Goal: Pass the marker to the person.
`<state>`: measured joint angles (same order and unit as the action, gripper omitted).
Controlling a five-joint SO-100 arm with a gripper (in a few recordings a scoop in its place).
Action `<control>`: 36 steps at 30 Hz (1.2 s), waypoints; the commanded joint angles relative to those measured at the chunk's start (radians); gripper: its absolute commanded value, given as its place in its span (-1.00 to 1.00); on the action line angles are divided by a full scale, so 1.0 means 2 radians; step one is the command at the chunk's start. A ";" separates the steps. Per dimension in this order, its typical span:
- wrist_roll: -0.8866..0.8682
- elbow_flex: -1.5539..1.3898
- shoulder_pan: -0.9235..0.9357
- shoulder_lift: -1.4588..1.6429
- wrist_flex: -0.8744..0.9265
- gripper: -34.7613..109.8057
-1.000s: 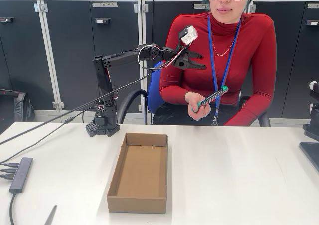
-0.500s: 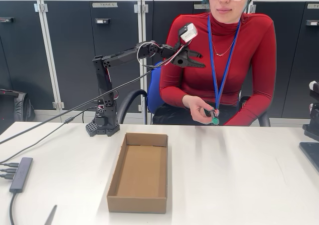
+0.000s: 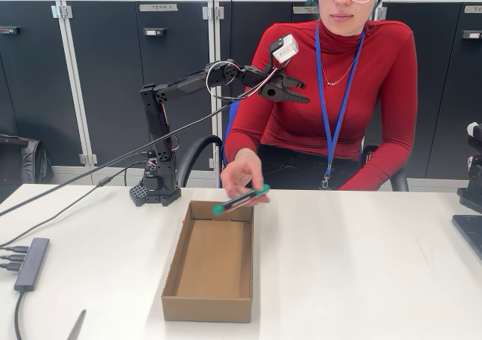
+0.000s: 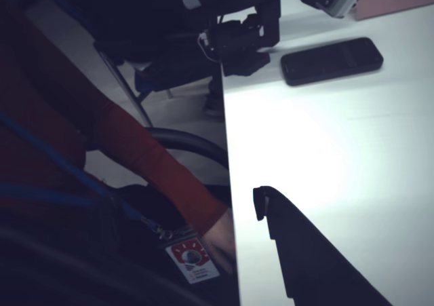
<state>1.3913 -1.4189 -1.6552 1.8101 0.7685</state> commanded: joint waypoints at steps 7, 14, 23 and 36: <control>-0.011 0.051 0.005 0.006 -0.002 0.07; -0.005 0.051 0.012 0.008 0.007 0.07; -0.007 0.058 0.013 0.011 0.035 0.07; -0.008 0.053 0.020 0.025 0.047 0.07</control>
<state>1.3714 -1.3622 -1.6199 1.8101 0.8606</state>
